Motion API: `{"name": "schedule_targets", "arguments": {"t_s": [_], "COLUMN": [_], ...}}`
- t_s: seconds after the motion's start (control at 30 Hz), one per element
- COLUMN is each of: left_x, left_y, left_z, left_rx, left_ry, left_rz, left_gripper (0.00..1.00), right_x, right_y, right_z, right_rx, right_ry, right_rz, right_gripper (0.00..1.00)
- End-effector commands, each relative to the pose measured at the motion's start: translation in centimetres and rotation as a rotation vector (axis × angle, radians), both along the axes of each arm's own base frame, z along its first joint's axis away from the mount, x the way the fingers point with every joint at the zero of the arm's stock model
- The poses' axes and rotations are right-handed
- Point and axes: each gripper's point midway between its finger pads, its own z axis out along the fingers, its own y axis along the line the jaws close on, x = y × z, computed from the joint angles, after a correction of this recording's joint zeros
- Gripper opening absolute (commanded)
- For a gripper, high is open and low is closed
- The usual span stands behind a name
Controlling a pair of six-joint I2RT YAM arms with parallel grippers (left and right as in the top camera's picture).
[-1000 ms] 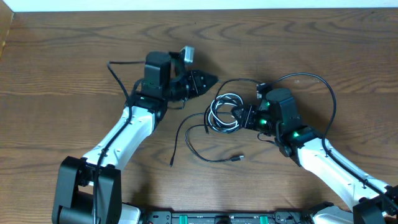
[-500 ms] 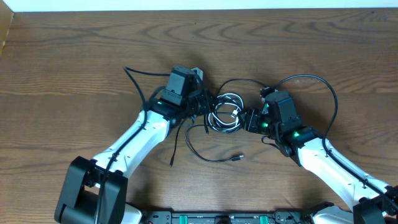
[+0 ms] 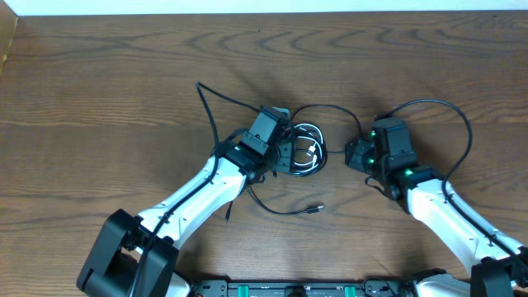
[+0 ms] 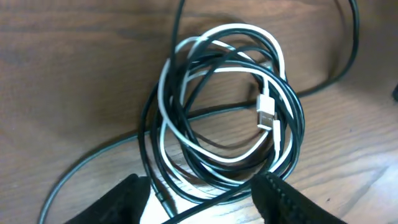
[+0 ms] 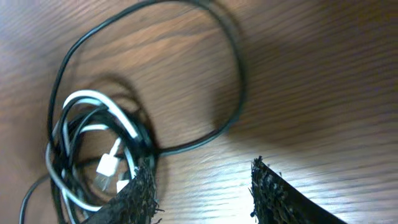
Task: Untangle cables
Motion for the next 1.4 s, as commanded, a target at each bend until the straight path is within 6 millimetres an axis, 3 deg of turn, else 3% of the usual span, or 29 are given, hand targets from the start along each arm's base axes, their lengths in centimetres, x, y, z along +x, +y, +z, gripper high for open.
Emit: {"name": "schedule_targets", "arguments": {"t_s": [0.0,0.33,0.4,0.47,0.7,0.83,0.9,0.97,1.03,1.2,1.37], "left_x": [0.0,-0.6,-0.7,-0.9,-0.5,-0.5,-0.6,-0.7,-0.6,-1.5,-2.4], "left_y": [-0.3,-1.1,-1.3,-1.9,-2.8,-2.9,-3.0,-3.1,-3.4,-4.4,-5.1], "left_z": [0.7,0.8,0.8,1.0,1.5,1.5,1.3,1.3,1.5,1.5,0.3], "left_rx": [0.028,-0.157,-0.177,-0.185,-0.214,-0.219,-0.251,-0.303,-0.362,-0.533,-0.577], "left_ry": [-0.044,0.122,0.137,0.131,0.103,0.108,0.146,0.197,0.241,0.438,0.531], "left_rz": [-0.057,0.250,0.282,0.269,0.254,0.262,0.334,0.438,0.537,0.885,1.063], "left_gripper": [0.60,0.60,0.72,0.98,0.97,0.74,0.72,0.74,0.85,0.98,1.00], "right_x": [-0.3,-0.4,-0.2,-0.1,-0.3,-0.1,0.0,0.0,0.1,0.5,0.5], "right_y": [0.8,1.7,1.7,1.7,1.7,1.4,1.0,1.0,1.0,-0.2,-1.3], "right_z": [0.0,0.2,0.4,0.4,0.3,0.3,0.2,0.2,0.2,0.1,-0.1], "right_rx": [0.077,0.088,0.089,0.078,0.066,0.048,0.032,0.030,0.029,-0.018,-0.020], "right_ry": [0.029,0.013,0.003,-0.007,-0.005,-0.010,-0.013,-0.014,-0.017,-0.025,-0.010], "right_rz": [0.046,0.118,0.118,0.136,0.153,0.140,0.127,0.125,0.125,0.083,0.051], "right_gripper": [0.47,0.52,0.52,0.53,0.50,0.50,0.50,0.50,0.51,0.51,0.49]}}
